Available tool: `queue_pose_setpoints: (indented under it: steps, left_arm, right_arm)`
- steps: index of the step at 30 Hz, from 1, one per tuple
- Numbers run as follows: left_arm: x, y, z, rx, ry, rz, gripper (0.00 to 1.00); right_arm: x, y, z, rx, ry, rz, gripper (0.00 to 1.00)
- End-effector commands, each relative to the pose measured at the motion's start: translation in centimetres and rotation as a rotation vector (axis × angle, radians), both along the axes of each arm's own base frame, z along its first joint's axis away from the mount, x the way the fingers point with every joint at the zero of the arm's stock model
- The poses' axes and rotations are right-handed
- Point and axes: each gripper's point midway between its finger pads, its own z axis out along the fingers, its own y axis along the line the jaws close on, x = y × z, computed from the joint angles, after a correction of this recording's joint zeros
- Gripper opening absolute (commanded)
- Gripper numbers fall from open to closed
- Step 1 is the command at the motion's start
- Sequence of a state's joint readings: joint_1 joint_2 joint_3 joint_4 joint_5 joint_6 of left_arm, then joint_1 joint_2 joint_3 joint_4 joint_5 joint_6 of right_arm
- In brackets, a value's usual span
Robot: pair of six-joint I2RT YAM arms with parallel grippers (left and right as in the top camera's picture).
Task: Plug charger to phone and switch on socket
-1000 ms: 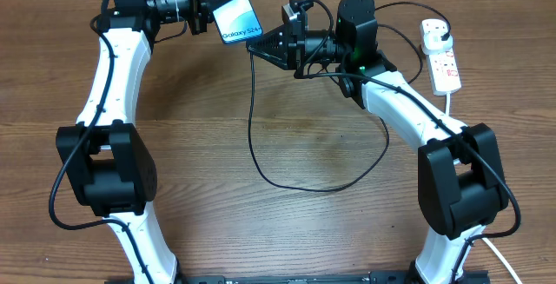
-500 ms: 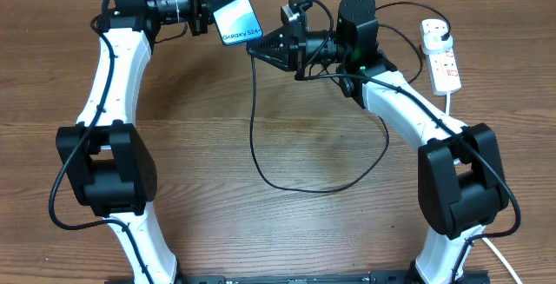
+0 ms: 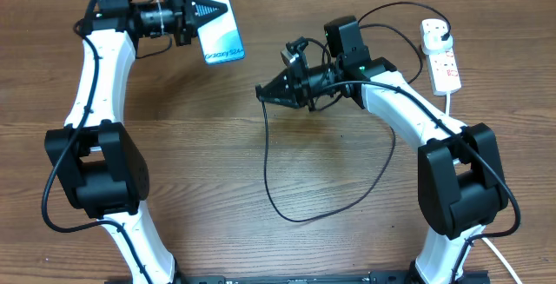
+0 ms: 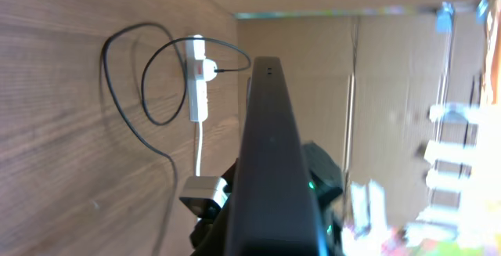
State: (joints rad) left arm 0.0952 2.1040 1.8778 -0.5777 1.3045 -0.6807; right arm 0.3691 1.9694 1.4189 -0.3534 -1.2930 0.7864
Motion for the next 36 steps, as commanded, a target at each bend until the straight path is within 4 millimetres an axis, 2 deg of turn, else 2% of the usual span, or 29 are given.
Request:
queue_pose_setpoints:
  steps: [1,3,5,9,12,15,20,26,32,36]
  left_arm:
    - [-2.7,-0.7,3.0,-0.086,-0.263,-0.166,0.04]
    - [-3.3,-0.8,2.8,-0.094,-0.267,-0.178,0.04]
    - [-3.6,-0.8,1.9,-0.064,-0.235,-0.161,0.04]
    - [-3.6,0.3,-2.9,0.142,-0.028,-0.064,0.04]
    - [-4.0,0.7,-4.3,0.205,0.042,-0.043,0.04]
    - [-4.1,0.6,-4.1,0.191,0.043,-0.048,0.04]
    - [-4.2,-0.2,-3.9,0.179,0.035,-0.065,0.04]
    - [-3.9,-0.7,-3.7,0.167,0.051,-0.058,0.04]
    - [-2.3,-1.4,-1.5,0.079,0.011,-0.049,0.04]
    - [-1.6,-1.4,-0.9,0.051,0.042,-0.024,0.04]
  right_arm:
    - [-2.5,0.2,2.2,0.191,-0.345,0.166,0.04]
    - [-4.4,0.1,3.5,0.317,-0.426,0.240,0.04]
    - [-5.5,0.4,3.6,0.357,-0.488,0.268,0.04]
    - [-6.7,1.2,-0.1,0.178,-0.586,0.295,0.04]
    - [-7.7,1.2,-1.9,0.084,-0.591,0.331,0.04]
    - [-7.9,1.1,-2.2,0.068,-0.581,0.338,0.04]
    - [-7.8,1.5,-1.1,0.127,-0.567,0.325,0.04]
    - [-6.4,2.3,-0.4,0.113,-0.492,0.273,0.04]
    - [-4.2,3.3,2.5,0.174,-0.409,0.213,0.04]
    - [-3.2,3.8,4.0,0.195,-0.390,0.188,0.04]
